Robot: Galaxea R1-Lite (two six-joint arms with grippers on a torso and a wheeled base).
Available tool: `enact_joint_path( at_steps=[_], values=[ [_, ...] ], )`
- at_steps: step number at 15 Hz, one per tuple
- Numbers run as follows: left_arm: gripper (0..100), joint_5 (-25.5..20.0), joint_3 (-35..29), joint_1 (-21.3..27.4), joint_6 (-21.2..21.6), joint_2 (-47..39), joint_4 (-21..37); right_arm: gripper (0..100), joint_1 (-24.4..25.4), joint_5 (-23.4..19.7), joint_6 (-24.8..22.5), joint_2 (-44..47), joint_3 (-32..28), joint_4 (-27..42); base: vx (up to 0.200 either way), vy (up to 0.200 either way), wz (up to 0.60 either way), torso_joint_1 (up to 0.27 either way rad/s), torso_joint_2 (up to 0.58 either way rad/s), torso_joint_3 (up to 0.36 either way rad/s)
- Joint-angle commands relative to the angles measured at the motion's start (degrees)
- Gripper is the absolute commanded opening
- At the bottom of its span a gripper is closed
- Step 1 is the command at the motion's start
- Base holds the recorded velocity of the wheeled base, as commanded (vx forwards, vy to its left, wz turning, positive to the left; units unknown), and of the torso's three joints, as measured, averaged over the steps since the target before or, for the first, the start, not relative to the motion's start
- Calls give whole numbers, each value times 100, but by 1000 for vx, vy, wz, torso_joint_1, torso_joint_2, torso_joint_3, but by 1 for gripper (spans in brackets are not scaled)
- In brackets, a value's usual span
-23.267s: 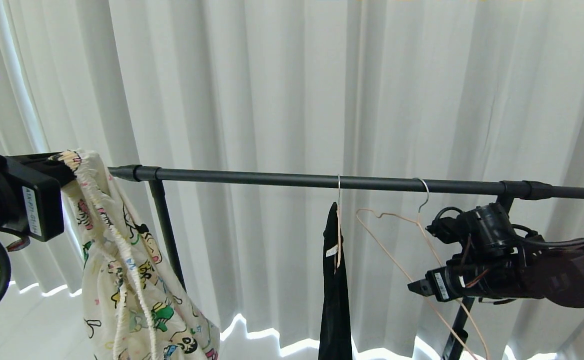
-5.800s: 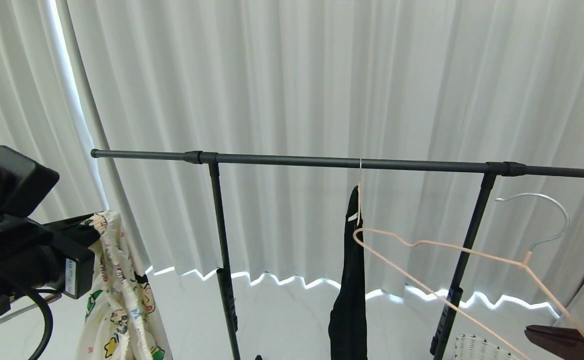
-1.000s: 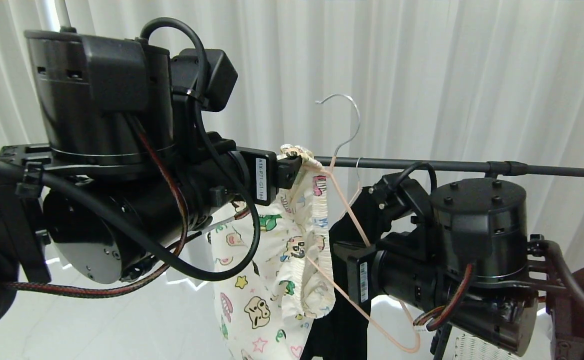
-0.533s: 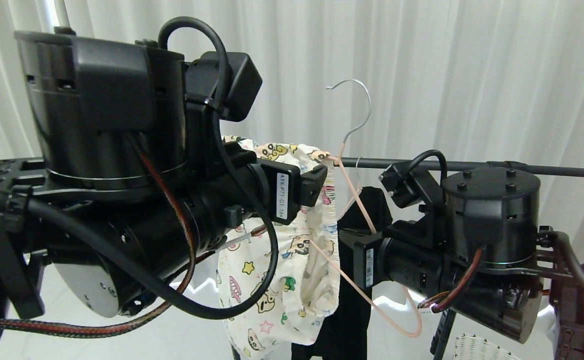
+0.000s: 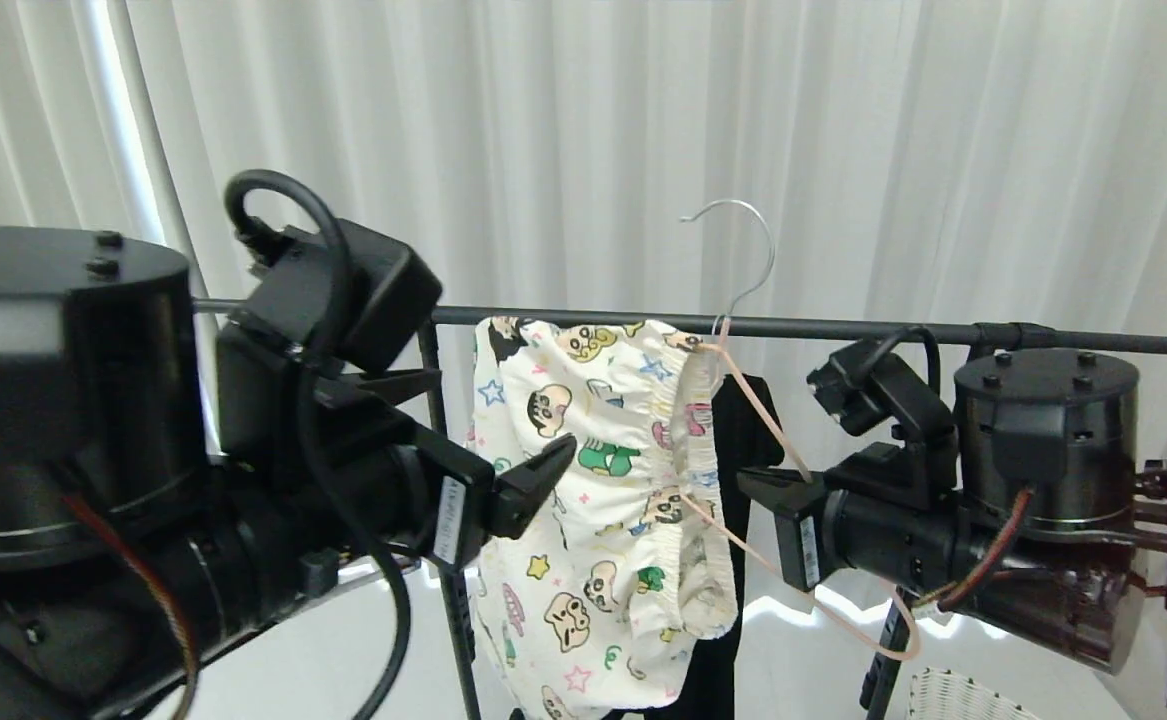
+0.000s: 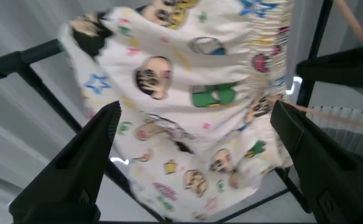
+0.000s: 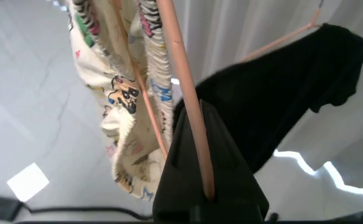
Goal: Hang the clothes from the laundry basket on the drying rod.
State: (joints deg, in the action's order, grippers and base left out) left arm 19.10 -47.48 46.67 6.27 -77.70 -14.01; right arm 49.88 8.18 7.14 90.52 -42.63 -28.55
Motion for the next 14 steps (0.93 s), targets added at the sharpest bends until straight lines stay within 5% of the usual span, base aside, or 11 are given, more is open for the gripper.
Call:
enact_joint_path(
  at_steps=[1,6,10,14],
  values=[
    [100,-407,187,-544,33,642,3,0,-181,-414,-301,-605,660,-1,0,0,0,0,0,0],
    [100,-3053,1241,-1450,498,1574,-6,0,-216,-1284,-996,-1264,1600,7,0,0,0,0,0,0],
    [100,-3730,1593,-1485,1070,1671,-6,0,-181,-1767,-1690,-1414,1890,7,0,0,0,0,0,0],
    [100,-4732,1619,-1309,1448,1539,3,0,180,-1794,-1769,-1212,1837,7,0,0,0,0,0,0]
  ],
)
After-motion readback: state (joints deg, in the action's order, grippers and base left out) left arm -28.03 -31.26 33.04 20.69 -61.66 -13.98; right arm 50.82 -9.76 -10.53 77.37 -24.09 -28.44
